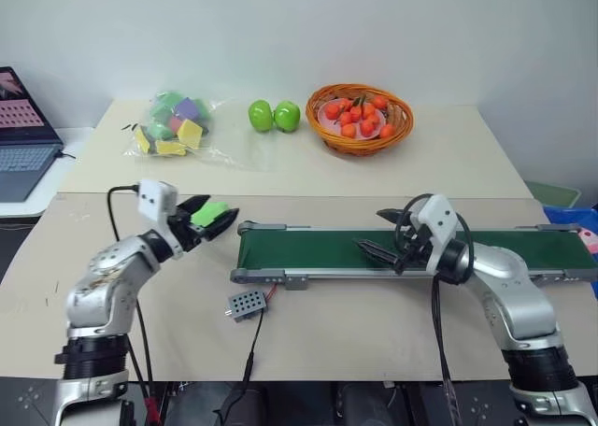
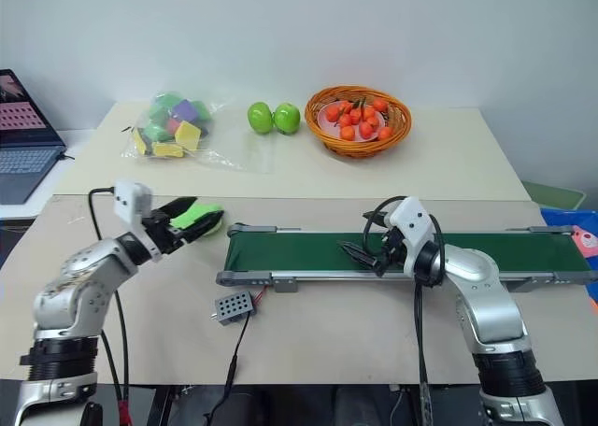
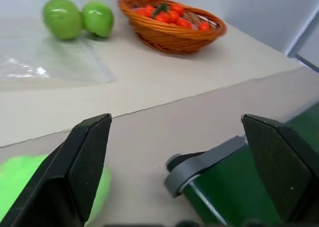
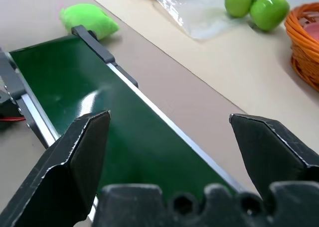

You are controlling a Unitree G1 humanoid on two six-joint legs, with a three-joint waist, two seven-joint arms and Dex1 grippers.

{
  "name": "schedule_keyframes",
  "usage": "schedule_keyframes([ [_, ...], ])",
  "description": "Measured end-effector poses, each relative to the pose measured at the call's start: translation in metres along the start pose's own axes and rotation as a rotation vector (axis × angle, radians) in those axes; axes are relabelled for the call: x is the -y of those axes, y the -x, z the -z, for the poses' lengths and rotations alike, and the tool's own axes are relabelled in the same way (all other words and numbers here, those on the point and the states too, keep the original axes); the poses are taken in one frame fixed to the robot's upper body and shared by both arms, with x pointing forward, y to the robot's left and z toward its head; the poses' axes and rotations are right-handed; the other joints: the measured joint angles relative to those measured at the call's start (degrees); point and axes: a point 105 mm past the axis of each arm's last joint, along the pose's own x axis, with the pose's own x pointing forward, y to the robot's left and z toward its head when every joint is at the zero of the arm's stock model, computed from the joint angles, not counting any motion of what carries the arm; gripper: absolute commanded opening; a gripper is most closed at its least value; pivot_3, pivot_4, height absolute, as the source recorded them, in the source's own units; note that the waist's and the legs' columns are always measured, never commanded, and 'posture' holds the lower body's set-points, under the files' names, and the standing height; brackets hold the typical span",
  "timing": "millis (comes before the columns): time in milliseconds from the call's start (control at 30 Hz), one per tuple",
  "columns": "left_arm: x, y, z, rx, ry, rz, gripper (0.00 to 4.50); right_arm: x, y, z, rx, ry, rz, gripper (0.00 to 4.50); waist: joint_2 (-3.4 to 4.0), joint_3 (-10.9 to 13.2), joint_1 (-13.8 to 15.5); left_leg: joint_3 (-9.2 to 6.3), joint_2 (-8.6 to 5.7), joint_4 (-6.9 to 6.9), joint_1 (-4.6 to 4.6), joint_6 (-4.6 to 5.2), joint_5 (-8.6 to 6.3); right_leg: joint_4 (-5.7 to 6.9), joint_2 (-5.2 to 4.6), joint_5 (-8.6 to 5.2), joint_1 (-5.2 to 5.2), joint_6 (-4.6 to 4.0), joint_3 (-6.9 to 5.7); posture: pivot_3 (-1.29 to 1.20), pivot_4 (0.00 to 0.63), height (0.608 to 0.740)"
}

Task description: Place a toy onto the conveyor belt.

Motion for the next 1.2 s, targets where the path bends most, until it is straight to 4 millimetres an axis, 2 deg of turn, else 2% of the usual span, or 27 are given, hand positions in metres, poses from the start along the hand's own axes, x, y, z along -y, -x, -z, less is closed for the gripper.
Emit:
schedule_keyframes([
  [133, -0.011, 0.023, 0.024, -0.055, 0.158, -0.057, 4.45, 0.001, -0.005, -0.016, 0.050, 0.005, -0.050, 4.50, 0.00, 0.00, -0.10, 0.00, 0.00, 0.00, 0.00, 0.00, 0.00, 0.02, -0.01, 0.00, 0.00, 0.00, 0.00, 0.00, 0.150, 0.738],
  [300, -0.026, 0.043, 0.077, -0.203, 0.389, -0.179, 4.45, 0.000, -0.009, -0.037, 0.116, -0.033, -0.114, 4.50, 0.00, 0.00, 0.12, -0.02, 0.00, 0.01, 0.04, -0.01, 0.00, 0.00, -0.01, 0.00, 0.01, 0.00, -0.02, 0.00, 0.150, 0.738],
  [400, -0.028, 0.046, 0.096, -0.154, 0.618, -0.225, 4.45, -0.007, -0.010, -0.041, 0.140, -0.076, -0.159, 4.50, -0.01, 0.00, 0.26, -0.03, -0.01, 0.05, 0.02, -0.01, 0.01, 0.02, -0.04, 0.00, 0.02, 0.00, -0.04, 0.00, 0.150, 0.738],
  [600, -0.032, 0.031, 0.093, -0.096, 0.809, -0.237, 4.45, -0.014, -0.010, -0.047, 0.151, -0.084, -0.193, 4.50, -0.02, -0.03, 0.33, -0.04, -0.04, 0.12, 0.12, -0.04, 0.02, 0.06, -0.05, 0.01, 0.10, -0.02, -0.04, 0.00, 0.150, 0.738],
  [800, -0.043, 0.009, 0.090, -0.025, 0.966, -0.257, 4.45, -0.017, -0.007, -0.051, 0.136, -0.071, -0.197, 4.50, -0.02, -0.06, 0.40, -0.06, -0.08, 0.12, 0.29, -0.05, 0.03, 0.10, -0.05, 0.03, 0.22, -0.05, -0.03, 0.00, 0.150, 0.738],
  [1100, -0.064, -0.022, 0.074, 0.118, 1.184, -0.301, 4.45, -0.017, -0.001, -0.053, 0.120, -0.073, -0.170, 4.50, -0.07, -0.08, 0.11, -0.10, -0.10, 0.12, 0.08, -0.10, 0.06, 0.07, -0.05, 0.04, 0.08, -0.06, -0.05, 0.00, 0.150, 0.738],
  [1200, -0.065, -0.035, 0.061, 0.159, 1.210, -0.275, 4.45, -0.019, -0.001, -0.055, 0.120, -0.076, -0.169, 4.50, -0.07, -0.08, 0.11, -0.10, -0.10, 0.12, 0.06, -0.11, 0.06, 0.06, -0.06, 0.04, 0.08, -0.06, -0.05, 0.00, 0.150, 0.738],
])
